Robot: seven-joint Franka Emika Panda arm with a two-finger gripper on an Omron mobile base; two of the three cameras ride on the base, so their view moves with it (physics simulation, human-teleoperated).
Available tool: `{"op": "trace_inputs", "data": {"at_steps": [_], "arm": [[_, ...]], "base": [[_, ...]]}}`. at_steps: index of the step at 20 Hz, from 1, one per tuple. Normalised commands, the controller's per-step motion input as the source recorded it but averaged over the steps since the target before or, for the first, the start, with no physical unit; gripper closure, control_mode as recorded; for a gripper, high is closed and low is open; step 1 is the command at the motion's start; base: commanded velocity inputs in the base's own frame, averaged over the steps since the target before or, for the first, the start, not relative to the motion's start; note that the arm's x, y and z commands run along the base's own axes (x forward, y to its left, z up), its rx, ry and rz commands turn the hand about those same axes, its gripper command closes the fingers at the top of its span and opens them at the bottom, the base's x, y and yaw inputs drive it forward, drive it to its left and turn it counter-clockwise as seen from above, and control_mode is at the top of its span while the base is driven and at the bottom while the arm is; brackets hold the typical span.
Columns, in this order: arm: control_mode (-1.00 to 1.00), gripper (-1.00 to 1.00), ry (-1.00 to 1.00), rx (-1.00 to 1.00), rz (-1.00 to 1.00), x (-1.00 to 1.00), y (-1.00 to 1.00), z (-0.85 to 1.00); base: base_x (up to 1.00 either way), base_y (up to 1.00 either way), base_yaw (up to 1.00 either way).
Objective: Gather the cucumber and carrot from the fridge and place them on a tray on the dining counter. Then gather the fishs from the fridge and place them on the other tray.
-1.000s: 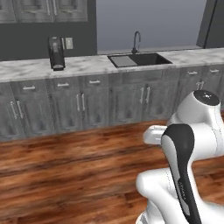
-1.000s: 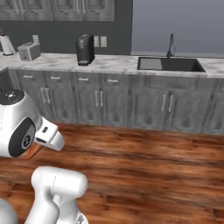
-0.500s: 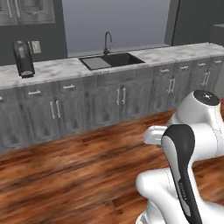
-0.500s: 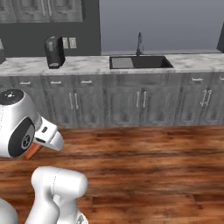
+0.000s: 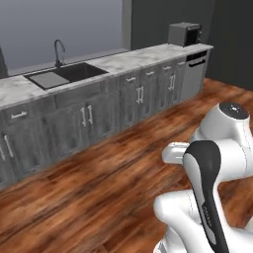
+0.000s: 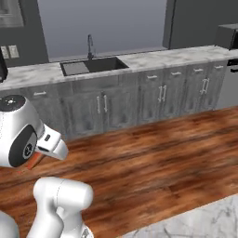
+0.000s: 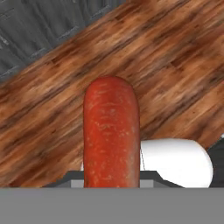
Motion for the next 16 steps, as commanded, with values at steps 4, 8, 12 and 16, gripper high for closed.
{"op": "trace_inputs", "data": {"at_steps": [4,8,12,16], "arm": [[1.00,1.00,0.00,0.00,0.00,0.00,0.00,0.00],[1.00,1.00,0.00,0.00,0.00,0.00,0.00,0.00],[1.00,1.00,0.00,0.00,0.00,0.00,0.00,0.00],[1.00,1.00,0.00,0.00,0.00,0.00,0.00,0.00]], "base": [[0.01,0.00,-0.61],[-0.23,0.00,-0.54],[-0.85,0.02,-0.37],[-0.83,0.00,-0.32]]}}
